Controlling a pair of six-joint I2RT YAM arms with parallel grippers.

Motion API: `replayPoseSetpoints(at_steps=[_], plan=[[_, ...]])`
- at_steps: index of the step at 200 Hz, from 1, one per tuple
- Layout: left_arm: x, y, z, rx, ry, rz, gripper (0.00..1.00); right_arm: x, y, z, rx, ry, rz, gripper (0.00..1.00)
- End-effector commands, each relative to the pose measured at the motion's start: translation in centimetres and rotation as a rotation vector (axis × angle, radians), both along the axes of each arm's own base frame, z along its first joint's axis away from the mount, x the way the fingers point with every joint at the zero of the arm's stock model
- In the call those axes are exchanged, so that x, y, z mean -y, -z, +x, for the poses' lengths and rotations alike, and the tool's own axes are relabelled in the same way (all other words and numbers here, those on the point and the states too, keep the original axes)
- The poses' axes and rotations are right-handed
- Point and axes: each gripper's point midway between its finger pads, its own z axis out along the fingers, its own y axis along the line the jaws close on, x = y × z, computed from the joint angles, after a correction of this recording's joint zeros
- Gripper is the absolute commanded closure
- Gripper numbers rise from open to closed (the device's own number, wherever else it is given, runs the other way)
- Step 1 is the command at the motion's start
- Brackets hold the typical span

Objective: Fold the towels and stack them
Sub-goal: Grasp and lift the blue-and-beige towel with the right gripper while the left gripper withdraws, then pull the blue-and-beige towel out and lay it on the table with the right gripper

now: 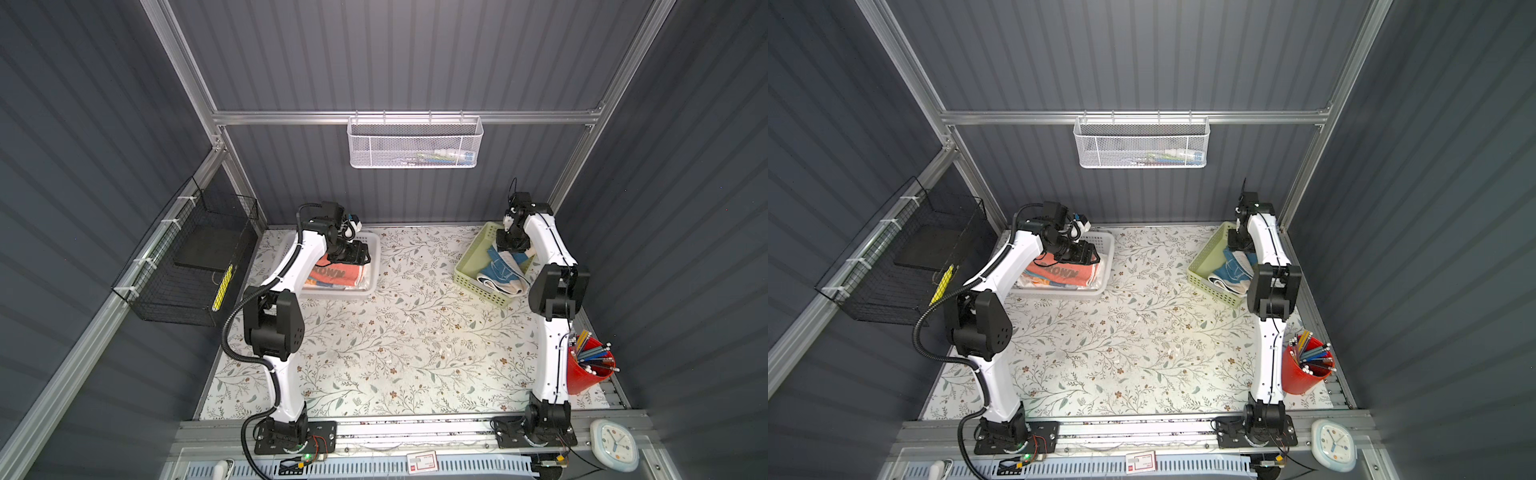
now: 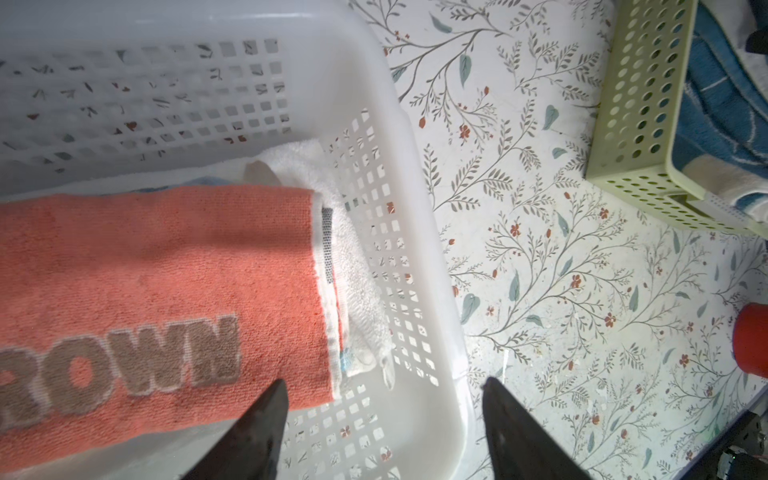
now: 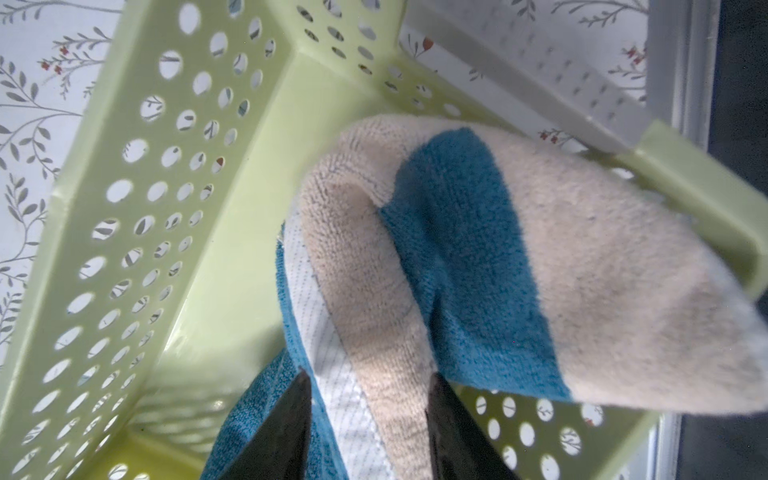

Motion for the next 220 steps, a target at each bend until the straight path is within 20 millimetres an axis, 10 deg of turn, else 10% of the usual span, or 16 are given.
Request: replayPoseSetpoints(at_steps=[1, 30, 61, 171, 220], plan=[[0.5, -1.6, -1.2, 0.014, 0.004, -0.028, 0.26, 0.5, 1.8, -0.2, -0.043, -0.013, -0.030, 0.49], [0.5, -2.4, -2.3, 0.025, 0.000, -0.030, 0.27, 0.6, 1.2, 0.0, -0.035, -0.013, -0.037, 0.73], [0.7, -3.2, -2.9, 0.034, 0.002, -0.041, 0.27, -0.3, -4.2, 0.5, 0.102, -0.022, -0.005, 1.00], [3.3, -6.5, -5.2, 0.059, 0.059, -0.231, 0.32, -5.1, -28.6, -4.8, 0.610, -0.055, 0.218, 1.00], [4.0, -6.5, -5.9, 0.053, 0.076, -0.293, 0.32, -7.1, -31.4, -7.2, 0.645, -0.082, 0.320, 1.00]])
